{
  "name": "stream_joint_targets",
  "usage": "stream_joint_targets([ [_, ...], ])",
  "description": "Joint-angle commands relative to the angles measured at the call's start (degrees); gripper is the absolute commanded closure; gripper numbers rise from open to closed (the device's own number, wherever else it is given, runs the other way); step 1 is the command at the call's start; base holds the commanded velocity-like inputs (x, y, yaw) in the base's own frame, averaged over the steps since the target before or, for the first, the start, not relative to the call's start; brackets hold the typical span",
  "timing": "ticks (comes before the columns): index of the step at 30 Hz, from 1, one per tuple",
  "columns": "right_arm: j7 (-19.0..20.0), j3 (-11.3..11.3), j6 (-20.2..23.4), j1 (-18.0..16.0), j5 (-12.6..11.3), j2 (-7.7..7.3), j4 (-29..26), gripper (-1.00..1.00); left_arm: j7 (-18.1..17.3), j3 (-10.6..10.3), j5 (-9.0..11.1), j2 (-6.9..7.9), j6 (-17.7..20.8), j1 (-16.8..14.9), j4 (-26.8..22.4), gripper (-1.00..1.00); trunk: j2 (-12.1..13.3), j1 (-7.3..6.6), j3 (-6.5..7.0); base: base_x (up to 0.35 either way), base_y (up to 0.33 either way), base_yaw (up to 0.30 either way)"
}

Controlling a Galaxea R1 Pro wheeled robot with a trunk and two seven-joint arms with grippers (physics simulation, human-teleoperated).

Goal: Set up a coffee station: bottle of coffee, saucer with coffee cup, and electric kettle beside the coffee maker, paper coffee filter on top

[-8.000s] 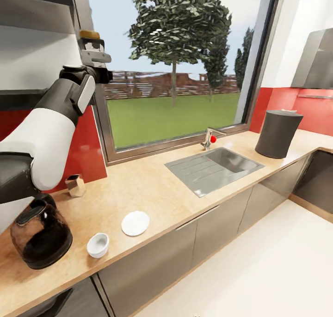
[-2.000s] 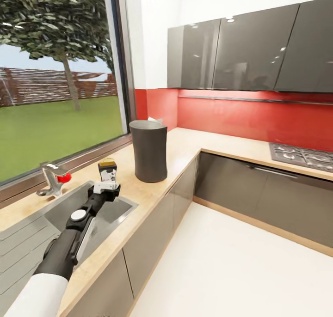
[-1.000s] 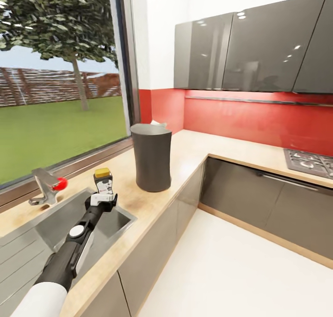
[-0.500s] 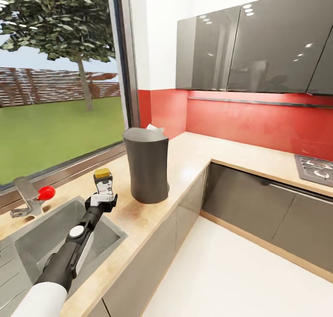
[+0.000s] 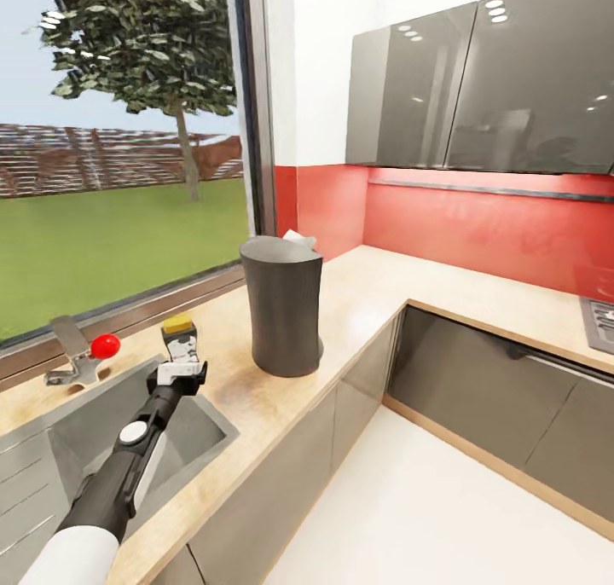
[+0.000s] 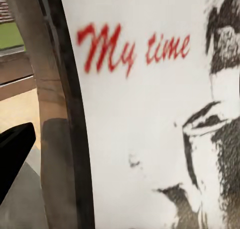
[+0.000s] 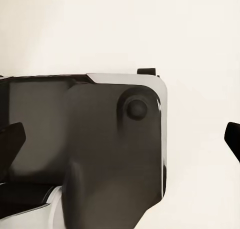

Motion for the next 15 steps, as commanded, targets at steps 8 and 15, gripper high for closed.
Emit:
stream_joint_targets([
  [8,0.18,0.46,-0.21,-0.06,-0.60,-0.03,0.06,-1.00,-0.13,0.88,-0.41,-0.09,-0.46,2.35,0.68,1.00,-0.13,0.03,-0.12,0.078,-0.031,0.004],
  [15,0.18,0.46,-0.21,-0.06,-0.60,-0.03,0.07,-1.00,-0.14,0.74,-0.26,-0.22,-0.44,2.51,0.75,1.00,-0.13,0.03,-0.12,0.273,-0.115,0.000],
])
